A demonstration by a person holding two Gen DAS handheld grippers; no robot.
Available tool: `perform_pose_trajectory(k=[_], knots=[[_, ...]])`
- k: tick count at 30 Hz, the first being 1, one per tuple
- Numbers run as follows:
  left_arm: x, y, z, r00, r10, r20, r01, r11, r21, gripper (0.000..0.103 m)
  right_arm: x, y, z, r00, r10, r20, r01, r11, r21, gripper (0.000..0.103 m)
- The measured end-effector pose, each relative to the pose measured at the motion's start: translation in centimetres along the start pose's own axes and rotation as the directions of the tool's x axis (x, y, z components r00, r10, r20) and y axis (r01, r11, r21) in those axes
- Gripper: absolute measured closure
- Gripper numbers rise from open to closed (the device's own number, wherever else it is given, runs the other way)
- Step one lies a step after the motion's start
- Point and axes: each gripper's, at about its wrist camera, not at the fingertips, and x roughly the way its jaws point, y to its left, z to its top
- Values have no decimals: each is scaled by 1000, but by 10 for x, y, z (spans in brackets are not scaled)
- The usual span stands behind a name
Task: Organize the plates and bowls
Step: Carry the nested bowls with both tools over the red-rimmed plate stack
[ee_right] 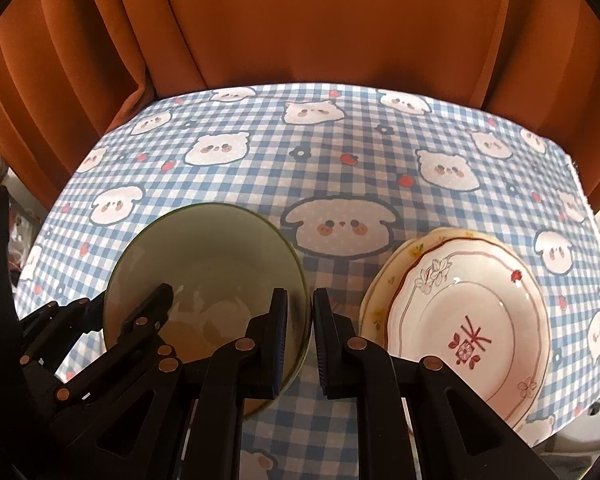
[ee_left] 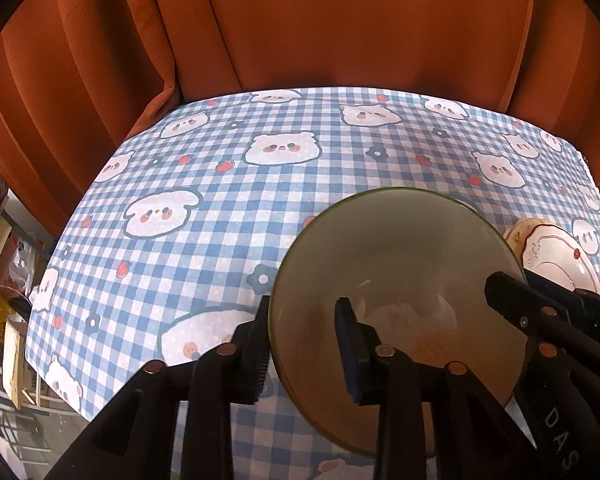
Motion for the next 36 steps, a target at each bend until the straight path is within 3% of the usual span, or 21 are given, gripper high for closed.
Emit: perform_pose_trajectory(k=[6,10,11,16,29,36], knots=[[-4,1,-3,1000,6,-4,-6,1000,-3,46,0,-7,-3,999,29,-18,-28,999,17,82],[-4,3,-2,1000,-10,-7,10,1000,1,35,2,-14,-2,997,75,-27,-73,995,64,49],[-4,4,-1,1000,-15,-9,15,1000,11,34,2,-16,-2,996,85,-23,-83,993,79,45],[4,10,0,998,-45,-42,46,999,18,25,14,-17,-1,995,91,-49,-86,990,108,45],[30,5,12,983,-132,-128,145,984,99,22,45,-18,2,980,149,-129,-117,966,229,46],[39,3,15,971,-157,-183,184,972,143,22,58,-17,-1,969,197,-150,-146,945,294,63]])
